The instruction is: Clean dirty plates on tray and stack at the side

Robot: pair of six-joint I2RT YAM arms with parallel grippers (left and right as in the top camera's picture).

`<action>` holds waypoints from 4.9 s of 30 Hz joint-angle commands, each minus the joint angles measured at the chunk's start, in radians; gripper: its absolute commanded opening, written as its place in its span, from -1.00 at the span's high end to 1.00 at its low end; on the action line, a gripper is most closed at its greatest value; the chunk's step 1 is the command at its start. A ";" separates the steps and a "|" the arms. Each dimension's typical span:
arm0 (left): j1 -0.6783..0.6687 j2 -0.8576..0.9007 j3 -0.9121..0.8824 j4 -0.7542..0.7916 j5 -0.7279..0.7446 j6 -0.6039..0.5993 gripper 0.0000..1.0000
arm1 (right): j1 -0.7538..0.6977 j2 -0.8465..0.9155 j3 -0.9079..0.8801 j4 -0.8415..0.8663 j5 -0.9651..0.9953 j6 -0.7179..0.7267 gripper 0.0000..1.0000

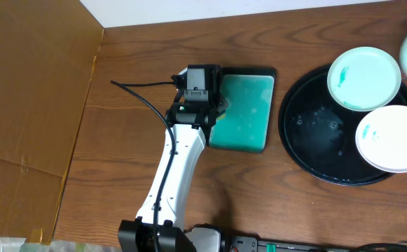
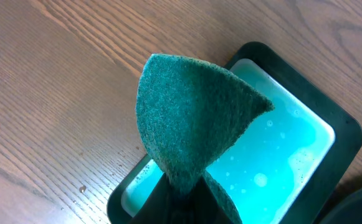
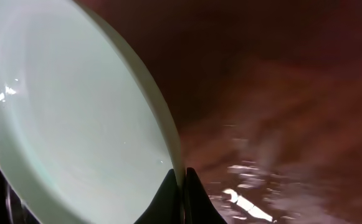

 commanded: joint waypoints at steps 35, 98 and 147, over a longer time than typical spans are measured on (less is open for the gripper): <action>0.004 0.011 -0.013 -0.003 -0.016 0.016 0.85 | 0.296 -0.036 0.013 0.043 0.079 -0.140 -0.77; 0.004 0.011 -0.013 -0.006 0.005 0.018 0.85 | 0.518 0.066 0.018 0.073 0.278 -0.098 0.98; -0.491 0.562 -0.013 0.678 0.213 -0.130 0.86 | 0.668 0.209 0.017 -0.048 0.134 -0.154 0.98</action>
